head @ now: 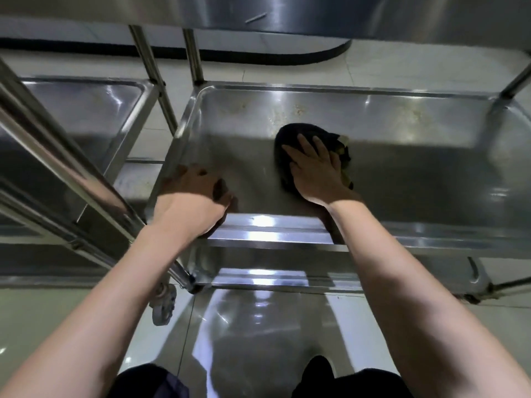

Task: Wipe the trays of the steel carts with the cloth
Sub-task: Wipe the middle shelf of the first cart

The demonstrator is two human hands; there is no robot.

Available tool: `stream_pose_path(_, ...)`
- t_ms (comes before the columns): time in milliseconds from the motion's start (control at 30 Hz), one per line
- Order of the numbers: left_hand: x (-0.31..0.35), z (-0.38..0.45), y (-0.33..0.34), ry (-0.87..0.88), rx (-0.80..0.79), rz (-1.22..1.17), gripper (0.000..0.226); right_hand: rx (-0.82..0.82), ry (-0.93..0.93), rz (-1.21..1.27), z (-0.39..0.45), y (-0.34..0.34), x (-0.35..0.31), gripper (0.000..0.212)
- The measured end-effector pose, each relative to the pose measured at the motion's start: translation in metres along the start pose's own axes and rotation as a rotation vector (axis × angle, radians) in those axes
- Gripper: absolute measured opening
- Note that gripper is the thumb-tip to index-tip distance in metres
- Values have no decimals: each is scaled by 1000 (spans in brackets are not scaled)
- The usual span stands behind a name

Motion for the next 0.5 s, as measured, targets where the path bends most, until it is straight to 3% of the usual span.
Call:
stream_pose_path(200, -7, -15, 2, 68, -43, 117, 35, -46, -183, 13, 37, 27, -71, 49)
stream_pose_path(500, -13, -23, 6, -39, -140, 27, 48, -166, -473, -112, 67, 52, -155, 51)
Point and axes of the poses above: each hand's wrist, its own z-axis towards the middle knuckle, its own y-axis out of the palm, x = y × z, the point moved 7 cm from there along z, towards the middle knuckle, and after that the axes turned 5 degrees about z, right-handed, at the moved point
